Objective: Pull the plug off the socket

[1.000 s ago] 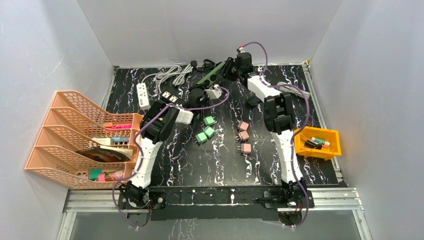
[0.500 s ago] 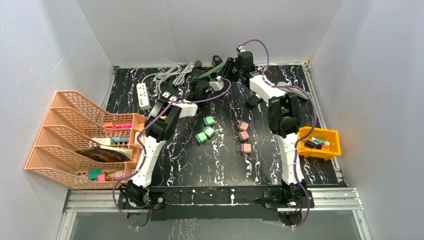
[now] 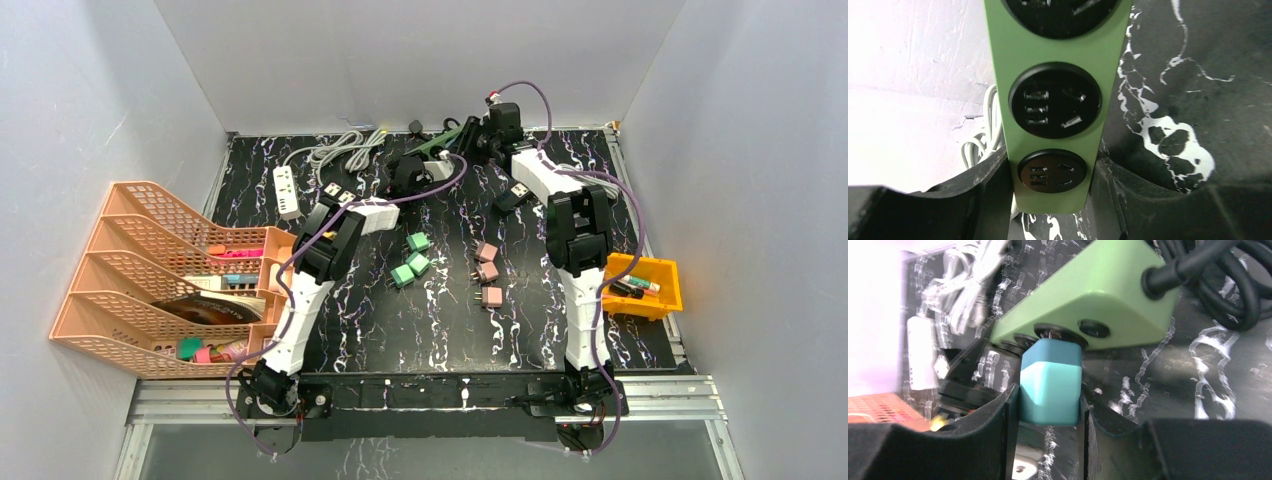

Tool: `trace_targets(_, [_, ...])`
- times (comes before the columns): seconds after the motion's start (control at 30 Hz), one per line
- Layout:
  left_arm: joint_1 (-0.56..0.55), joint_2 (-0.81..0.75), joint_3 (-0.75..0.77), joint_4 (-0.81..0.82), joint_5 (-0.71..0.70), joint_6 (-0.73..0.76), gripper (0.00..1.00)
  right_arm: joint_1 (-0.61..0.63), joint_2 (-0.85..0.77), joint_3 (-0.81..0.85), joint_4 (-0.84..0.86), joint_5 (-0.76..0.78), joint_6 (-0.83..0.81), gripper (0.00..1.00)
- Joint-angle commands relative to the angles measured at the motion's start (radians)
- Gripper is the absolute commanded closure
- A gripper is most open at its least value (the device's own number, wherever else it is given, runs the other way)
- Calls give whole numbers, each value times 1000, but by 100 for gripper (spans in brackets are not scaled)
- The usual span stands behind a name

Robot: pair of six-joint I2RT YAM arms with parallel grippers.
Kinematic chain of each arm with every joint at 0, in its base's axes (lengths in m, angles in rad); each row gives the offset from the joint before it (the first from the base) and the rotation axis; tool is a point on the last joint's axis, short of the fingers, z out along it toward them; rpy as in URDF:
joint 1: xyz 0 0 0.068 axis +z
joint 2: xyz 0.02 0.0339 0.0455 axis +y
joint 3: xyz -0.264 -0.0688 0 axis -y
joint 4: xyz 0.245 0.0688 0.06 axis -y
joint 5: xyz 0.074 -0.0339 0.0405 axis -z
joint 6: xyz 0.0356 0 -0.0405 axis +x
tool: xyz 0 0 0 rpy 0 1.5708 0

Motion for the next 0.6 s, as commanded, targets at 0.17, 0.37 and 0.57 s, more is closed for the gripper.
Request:
trace_targets(0.17, [60, 47, -7, -206, -90, -70, 100, -57, -58, -82, 83, -240, 73, 100])
trace_targets(0.37, [64, 38, -22, -197, -86, -84, 100, -24, -99, -108, -73, 50, -149, 100])
trace_targets(0.57, [64, 48, -5, -211, -84, -93, 100, -107, -75, -224, 164, -266, 47, 100])
